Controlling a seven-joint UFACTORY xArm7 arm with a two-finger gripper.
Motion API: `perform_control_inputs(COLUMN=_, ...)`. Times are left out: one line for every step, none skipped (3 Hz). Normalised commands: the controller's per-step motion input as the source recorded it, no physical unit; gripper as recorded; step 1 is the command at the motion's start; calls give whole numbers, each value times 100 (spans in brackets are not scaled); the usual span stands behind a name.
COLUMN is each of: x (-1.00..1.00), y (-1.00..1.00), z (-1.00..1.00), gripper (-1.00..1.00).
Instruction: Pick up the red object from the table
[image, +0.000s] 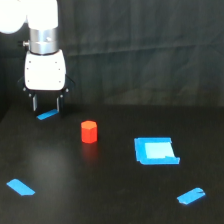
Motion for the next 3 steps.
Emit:
perform_control_inputs(x=15, y=4, z=2, gripper=99)
perform_control_inputs(x=55, y=-17, z=-15, gripper=100)
perform_control_inputs(x=85, y=-44, z=1, gripper=100)
